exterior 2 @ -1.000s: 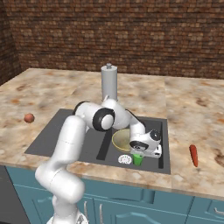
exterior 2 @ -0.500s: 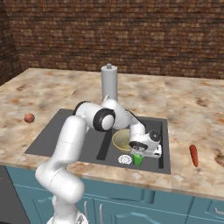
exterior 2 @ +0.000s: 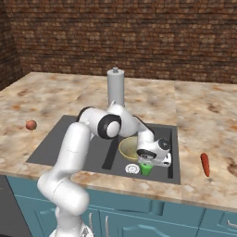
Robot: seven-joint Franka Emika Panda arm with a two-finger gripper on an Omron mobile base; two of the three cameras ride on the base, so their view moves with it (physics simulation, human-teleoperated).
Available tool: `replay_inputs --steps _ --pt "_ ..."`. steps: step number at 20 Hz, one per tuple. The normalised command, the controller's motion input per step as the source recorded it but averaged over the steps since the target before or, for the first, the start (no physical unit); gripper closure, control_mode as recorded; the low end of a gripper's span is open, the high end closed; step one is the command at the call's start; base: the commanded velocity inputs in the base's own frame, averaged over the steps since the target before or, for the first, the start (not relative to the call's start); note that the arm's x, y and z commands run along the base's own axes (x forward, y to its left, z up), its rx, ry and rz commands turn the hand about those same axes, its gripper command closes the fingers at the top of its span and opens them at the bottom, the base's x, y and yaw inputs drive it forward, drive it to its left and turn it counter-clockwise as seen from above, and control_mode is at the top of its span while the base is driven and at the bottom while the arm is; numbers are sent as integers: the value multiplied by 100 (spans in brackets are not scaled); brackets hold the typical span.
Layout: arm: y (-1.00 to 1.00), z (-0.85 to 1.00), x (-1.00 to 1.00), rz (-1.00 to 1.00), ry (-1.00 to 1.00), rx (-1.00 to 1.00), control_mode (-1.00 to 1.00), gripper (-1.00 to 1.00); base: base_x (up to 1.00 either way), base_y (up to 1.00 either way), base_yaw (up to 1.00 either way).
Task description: Remove the carrot and onion from the sink. Then move the bowl and cup from the counter to the sink for washing.
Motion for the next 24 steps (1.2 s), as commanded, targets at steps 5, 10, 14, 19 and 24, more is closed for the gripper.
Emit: replay_inputs --steps 5,10,14,19,24 --pt "-1 22 -11 0 0 0 -100 -100 0 0 0" --pt "-1 32 -14 0 0 0 -100 -100 0 0 0" --pt "-3 40 -23 0 0 0 -100 -100 0 0 0" --pt "-2 41 -23 0 0 -1 -100 -100 0 0 0" --pt "0 49 -19 0 0 -1 -100 -100 0 0 0"
